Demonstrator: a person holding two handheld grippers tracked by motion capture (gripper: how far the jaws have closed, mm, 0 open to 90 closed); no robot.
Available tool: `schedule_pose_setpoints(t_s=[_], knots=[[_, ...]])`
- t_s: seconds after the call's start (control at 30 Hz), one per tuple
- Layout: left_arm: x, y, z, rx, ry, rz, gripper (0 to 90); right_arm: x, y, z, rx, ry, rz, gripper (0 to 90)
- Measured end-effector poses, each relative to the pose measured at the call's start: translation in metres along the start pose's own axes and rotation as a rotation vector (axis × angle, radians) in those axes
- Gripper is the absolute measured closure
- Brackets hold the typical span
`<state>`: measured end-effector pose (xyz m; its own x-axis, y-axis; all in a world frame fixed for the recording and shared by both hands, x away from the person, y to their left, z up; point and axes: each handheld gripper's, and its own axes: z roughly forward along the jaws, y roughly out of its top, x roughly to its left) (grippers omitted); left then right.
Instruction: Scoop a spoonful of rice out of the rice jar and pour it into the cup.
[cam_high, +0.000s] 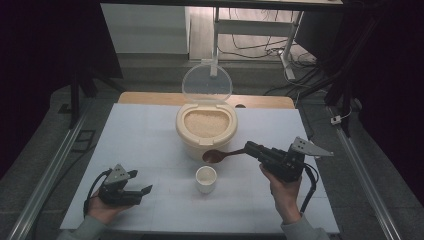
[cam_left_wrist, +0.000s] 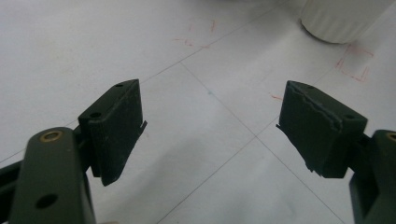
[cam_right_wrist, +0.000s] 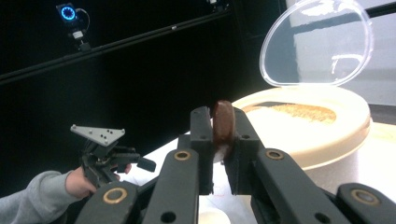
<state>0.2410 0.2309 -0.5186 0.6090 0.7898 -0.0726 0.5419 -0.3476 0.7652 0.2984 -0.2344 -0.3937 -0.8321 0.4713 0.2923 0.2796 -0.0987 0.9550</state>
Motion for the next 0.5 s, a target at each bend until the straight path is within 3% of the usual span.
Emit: schedule_pose_setpoints(t_s=[0.5], knots=[[-0.001,0.002,0.003,0.014,-0.008,0.009,20.6,-0.011,0.021,0.002,-0.064,-0.043,0.019,82.2]])
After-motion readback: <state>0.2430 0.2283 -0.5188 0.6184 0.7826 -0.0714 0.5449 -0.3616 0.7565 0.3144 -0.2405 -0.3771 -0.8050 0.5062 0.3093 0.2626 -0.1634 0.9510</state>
